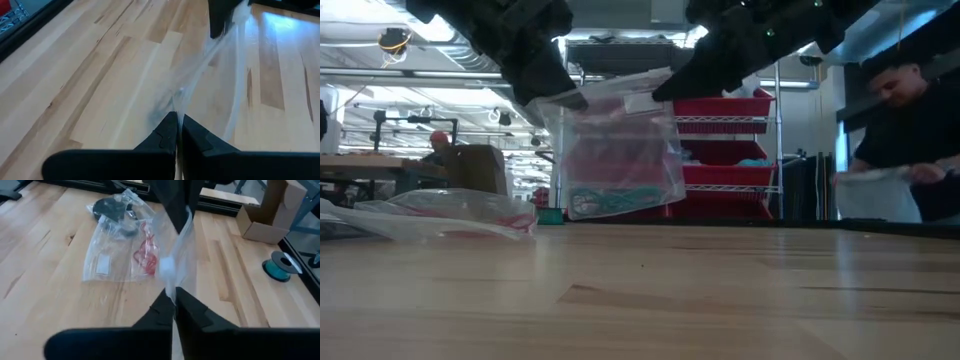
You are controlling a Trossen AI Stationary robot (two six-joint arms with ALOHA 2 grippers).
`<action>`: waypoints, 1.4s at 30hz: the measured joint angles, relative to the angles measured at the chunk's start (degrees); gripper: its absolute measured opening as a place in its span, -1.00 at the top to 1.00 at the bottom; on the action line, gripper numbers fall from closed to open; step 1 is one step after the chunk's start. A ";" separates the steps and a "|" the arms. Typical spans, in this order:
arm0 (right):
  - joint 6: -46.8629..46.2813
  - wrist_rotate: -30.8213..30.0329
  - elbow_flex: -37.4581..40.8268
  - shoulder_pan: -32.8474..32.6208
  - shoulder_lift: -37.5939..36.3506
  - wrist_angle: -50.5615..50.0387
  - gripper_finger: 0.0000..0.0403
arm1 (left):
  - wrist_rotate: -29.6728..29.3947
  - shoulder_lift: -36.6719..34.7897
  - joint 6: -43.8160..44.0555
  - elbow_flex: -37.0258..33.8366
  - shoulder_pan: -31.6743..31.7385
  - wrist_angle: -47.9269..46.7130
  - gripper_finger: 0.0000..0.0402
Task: Sort rubber bands
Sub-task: Close the transparent zip bag
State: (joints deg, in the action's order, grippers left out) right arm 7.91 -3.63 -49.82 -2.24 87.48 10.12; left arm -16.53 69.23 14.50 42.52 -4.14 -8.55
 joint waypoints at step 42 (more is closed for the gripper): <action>-4.69 -2.30 -0.02 0.00 -0.07 0.39 1.00 | 8.30 13.27 -10.01 9.33 1.28 15.84 0.06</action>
State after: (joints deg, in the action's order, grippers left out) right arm 3.22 -5.93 -49.84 -2.24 87.42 10.51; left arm -8.24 82.50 4.49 51.86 -2.86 7.29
